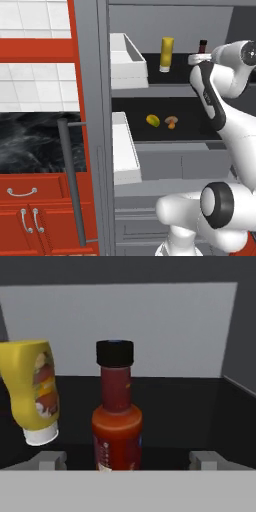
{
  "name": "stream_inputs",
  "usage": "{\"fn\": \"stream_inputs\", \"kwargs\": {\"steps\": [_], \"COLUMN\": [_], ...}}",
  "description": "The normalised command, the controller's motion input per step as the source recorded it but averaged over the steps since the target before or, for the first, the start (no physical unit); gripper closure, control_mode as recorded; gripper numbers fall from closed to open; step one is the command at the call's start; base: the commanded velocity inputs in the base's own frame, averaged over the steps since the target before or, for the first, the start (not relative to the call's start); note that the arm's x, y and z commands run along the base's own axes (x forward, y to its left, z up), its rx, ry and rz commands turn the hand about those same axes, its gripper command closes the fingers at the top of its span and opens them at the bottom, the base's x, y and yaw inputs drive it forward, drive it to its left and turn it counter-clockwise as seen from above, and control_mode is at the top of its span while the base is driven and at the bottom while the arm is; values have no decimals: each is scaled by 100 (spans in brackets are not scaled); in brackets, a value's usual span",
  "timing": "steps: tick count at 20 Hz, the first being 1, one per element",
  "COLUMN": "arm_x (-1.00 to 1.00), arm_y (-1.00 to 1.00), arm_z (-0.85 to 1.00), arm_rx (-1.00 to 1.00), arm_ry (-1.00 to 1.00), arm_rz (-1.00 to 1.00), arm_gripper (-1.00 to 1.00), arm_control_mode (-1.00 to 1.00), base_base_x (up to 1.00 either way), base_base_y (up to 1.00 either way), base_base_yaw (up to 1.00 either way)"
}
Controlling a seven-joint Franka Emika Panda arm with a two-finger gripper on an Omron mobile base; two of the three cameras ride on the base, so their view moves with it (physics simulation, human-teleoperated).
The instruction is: Place the mustard and condiment bottle from the counter to the top shelf of the fridge. If the existing items in the fridge are on the top shelf, move them to other shelves.
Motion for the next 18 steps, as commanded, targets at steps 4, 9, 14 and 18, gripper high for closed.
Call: {"fn": "stream_inputs", "kwargs": {"steps": [4, 9, 14, 18], "arm_x": [-100, -100, -100, -100], "arm_y": [10, 49, 75, 58], "arm_z": [21, 37, 39, 28], "arm_rx": [0, -1, -8, -6], "arm_ry": [-8, -2, 0, 1], "arm_rz": [0, 0, 0, 0], "arm_gripper": [-100, -100, -100, -100], "arm_control_mode": [-100, -100, -100, -100], "base_base_x": [0, 0, 0, 0], "base_base_y": [0, 0, 0, 0], "base_base_yaw": [0, 0, 0, 0]}}
